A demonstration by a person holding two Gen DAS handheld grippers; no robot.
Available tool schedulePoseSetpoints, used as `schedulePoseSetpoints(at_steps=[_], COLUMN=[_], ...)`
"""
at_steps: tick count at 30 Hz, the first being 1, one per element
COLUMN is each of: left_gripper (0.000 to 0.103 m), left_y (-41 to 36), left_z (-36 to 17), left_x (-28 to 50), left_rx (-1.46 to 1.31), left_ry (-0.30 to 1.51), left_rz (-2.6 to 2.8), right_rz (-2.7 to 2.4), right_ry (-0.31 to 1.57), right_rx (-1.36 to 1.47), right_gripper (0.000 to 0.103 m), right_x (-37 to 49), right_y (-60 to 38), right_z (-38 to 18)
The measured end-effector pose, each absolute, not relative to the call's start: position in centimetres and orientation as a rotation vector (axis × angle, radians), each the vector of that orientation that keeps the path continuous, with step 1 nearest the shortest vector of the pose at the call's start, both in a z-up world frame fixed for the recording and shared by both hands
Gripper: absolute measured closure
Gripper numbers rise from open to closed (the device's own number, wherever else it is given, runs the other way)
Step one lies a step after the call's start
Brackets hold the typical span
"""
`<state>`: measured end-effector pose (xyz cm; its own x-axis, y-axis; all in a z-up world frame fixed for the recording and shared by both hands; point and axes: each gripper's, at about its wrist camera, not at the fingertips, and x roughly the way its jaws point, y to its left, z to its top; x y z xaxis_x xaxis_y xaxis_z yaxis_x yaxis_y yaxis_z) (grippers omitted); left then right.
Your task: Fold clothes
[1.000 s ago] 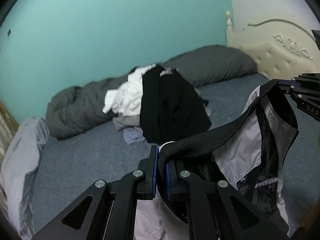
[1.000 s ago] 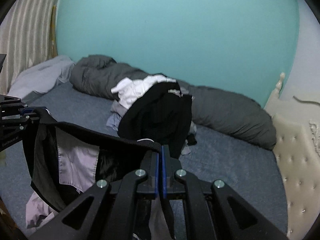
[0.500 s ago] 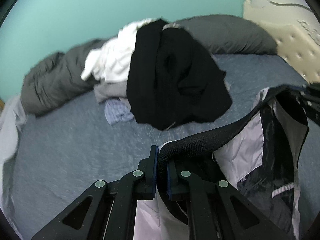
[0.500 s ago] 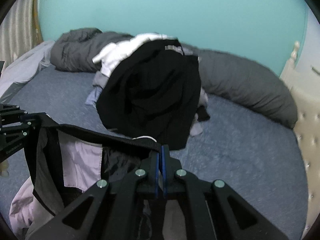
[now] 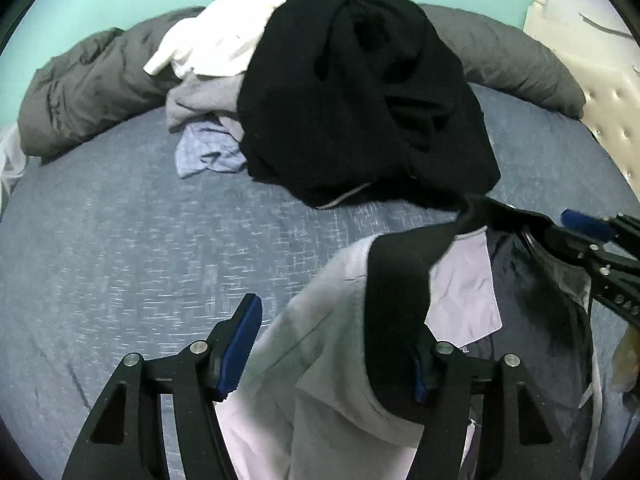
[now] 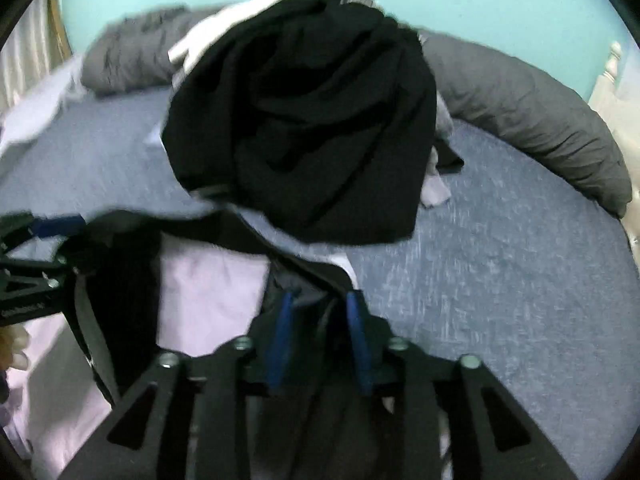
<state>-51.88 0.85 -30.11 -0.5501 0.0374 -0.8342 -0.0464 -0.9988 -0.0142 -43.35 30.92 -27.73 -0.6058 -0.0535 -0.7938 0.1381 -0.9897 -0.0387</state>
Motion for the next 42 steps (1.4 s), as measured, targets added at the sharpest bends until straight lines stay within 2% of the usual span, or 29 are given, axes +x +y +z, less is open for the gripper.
schedulePoseSetpoints(at_steps=[2, 4, 5, 7, 10, 16, 23, 34, 37, 39, 42], left_gripper=[0.037, 0.036, 0.034, 0.022, 0.021, 0.021, 0.021, 0.021, 0.021, 0.021, 0.021], left_y=[0.5, 0.0, -0.3, -1.2, -2.2, -3.0, -5.2, -6.4, -6.6, -6.8, -6.9], left_z=[-28.9, -27.4, -26.9, -26.0, -24.7, -23.9, -26.2, -26.1, -25.8, -25.4, -25.2], left_x=[-50.7, -49.2, -48.6, -47.2, -44.6, -36.7, -27.0, -18.2, -16.4, -15.4, -14.1], left_rx=[-1.414, -1.381, -1.367, -1.345, -1.344, -1.371, -1.493, -1.526, -1.521, -1.512, -1.503], left_ry=[0.012, -0.008, -0.023, -0.060, -0.124, -0.107, -0.172, -0.265, -0.284, -0.299, -0.293], left_rz=[2.742, 2.748, 2.749, 2.764, 2.759, 2.750, 2.716, 2.717, 2.723, 2.730, 2.733], right_rz=[-2.762, -2.808, -2.834, -2.855, -2.862, -2.796, -2.676, -2.500, -2.474, -2.478, -2.515], right_ry=[0.090, 0.035, 0.003, -0.096, -0.250, -0.372, -0.587, -0.750, -0.748, -0.722, -0.697], right_rx=[1.247, 1.157, 1.125, 1.080, 1.033, 1.190, 1.401, 1.604, 1.641, 1.660, 1.657], right_gripper=[0.048, 0.047, 0.047, 0.046, 0.044, 0.043, 0.043, 0.043, 0.053, 0.071, 0.093], right_x=[-42.4, -41.2, -40.4, -38.0, -33.9, -25.2, -15.4, -7.2, -6.3, -5.7, -4.9], right_y=[31.7, 32.8, 33.4, 35.0, 37.5, 41.5, 43.9, 42.3, 41.6, 41.2, 41.0], right_z=[-26.3, -24.6, -23.7, -22.6, -21.5, -24.3, -29.3, -34.2, -35.3, -35.8, -35.5])
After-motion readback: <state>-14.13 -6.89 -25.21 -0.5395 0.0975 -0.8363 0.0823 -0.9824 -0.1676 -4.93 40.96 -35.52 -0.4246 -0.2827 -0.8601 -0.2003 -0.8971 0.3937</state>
